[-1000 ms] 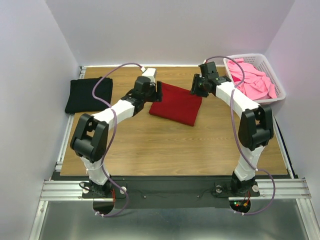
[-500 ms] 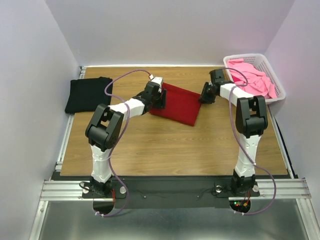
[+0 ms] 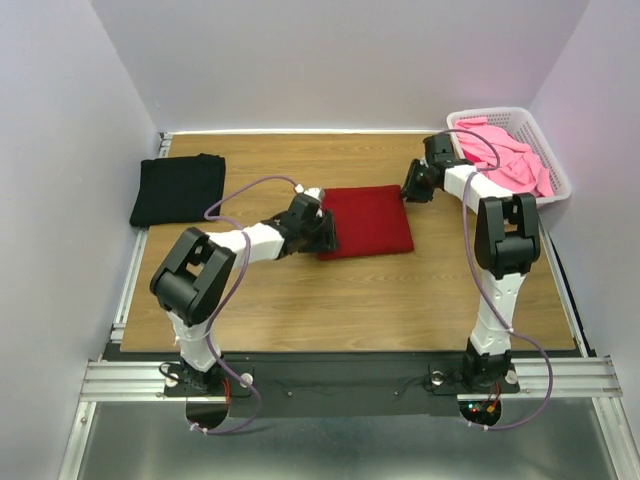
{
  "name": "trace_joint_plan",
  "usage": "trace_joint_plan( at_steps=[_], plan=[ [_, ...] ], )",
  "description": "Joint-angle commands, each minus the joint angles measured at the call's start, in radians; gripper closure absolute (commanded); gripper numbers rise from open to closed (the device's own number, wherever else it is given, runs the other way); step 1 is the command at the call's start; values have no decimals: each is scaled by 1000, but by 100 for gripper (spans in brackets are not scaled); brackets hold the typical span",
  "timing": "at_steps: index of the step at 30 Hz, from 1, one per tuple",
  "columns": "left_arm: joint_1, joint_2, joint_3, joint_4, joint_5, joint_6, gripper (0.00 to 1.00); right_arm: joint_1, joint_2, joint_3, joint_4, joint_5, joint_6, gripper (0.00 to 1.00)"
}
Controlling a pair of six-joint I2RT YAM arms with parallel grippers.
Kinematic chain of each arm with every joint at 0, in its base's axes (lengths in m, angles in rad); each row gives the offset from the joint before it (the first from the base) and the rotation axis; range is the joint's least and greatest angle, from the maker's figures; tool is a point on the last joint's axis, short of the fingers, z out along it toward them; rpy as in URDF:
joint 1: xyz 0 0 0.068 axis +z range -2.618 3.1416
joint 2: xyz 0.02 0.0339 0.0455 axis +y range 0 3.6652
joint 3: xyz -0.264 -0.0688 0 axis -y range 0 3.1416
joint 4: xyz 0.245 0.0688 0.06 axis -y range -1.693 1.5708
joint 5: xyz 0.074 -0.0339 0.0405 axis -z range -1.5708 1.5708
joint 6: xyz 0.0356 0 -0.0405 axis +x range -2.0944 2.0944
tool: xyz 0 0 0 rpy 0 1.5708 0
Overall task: Fold and stack the t-shirts
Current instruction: Fold the tshirt
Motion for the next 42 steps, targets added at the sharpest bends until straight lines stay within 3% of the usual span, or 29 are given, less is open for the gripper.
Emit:
trace_joint_plan(
  at_steps=[1,5,9,12,13,16,19,28,34,37,40,42],
  plan=[
    [-25,-140,-53,-35,-39,-87,32,9,-133,22,34,-60,-24,63],
    [15,-168,36,-75,-80,-47,32,9,-164,38,66,-131,-5,63],
    [64,-96,187,-78,-89,17,33,9,-133,59,126,-234,18,64],
    [87,-23,310,-84,-20,68,42,10,-109,39,205,-266,58,67],
    [94,25,335,-86,-11,73,52,10,-103,32,227,-272,76,69],
    [102,107,412,-84,-16,103,64,12,-60,29,276,-289,95,72],
    [125,183,465,-99,1,108,70,10,-14,27,292,-274,89,76],
    [183,287,418,-79,-11,67,79,9,86,1,307,-199,79,79],
    [228,229,357,-59,-5,53,79,9,62,6,301,-192,44,79],
    [226,136,320,-58,21,31,67,7,-20,-28,290,-202,44,78],
    [205,16,248,-56,-8,-7,40,10,-116,-89,267,-214,47,69],
    [183,-41,202,-62,-55,-32,30,10,-159,-131,246,-218,47,62]
  ],
)
